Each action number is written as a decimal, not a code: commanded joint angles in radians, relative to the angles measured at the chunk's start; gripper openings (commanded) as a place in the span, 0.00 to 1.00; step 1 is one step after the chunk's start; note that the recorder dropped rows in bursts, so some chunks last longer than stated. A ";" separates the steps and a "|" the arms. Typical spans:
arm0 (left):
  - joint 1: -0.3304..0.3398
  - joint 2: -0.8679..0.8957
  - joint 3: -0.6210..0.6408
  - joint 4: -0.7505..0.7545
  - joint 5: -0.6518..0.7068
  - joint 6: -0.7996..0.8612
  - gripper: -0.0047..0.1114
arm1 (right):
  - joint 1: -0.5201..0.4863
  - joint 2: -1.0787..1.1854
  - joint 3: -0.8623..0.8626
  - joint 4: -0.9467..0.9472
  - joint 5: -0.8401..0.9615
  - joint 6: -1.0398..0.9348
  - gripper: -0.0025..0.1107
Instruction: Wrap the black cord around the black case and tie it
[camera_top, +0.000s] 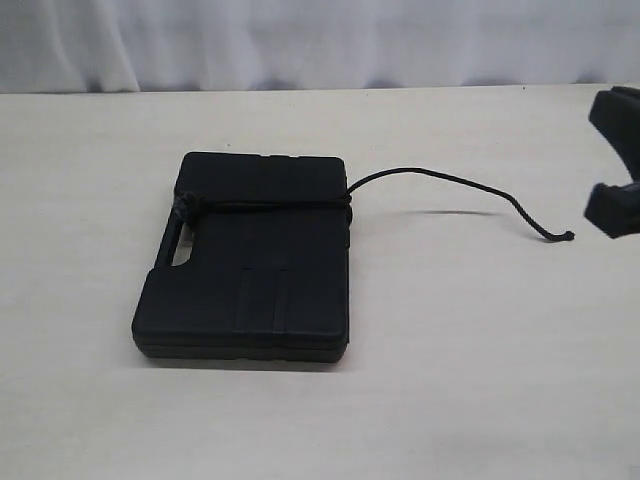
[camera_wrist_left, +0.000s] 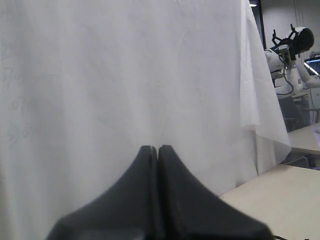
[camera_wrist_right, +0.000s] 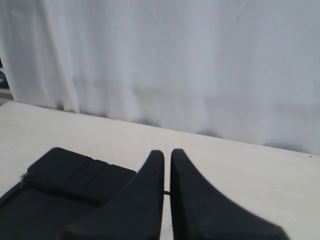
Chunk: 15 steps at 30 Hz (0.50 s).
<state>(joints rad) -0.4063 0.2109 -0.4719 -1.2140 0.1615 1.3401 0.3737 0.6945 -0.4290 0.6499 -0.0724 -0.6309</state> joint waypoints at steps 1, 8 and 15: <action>-0.001 -0.006 0.005 0.000 0.063 -0.007 0.04 | 0.001 -0.134 0.046 0.001 -0.001 0.048 0.06; -0.001 -0.006 0.005 0.000 0.072 -0.007 0.04 | 0.001 -0.292 0.104 0.001 0.012 0.064 0.06; -0.001 -0.006 0.005 0.000 0.072 -0.007 0.04 | 0.001 -0.363 0.110 0.001 0.022 0.066 0.06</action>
<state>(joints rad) -0.4063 0.2090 -0.4719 -1.2140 0.2291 1.3383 0.3737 0.3533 -0.3244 0.6520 -0.0590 -0.5684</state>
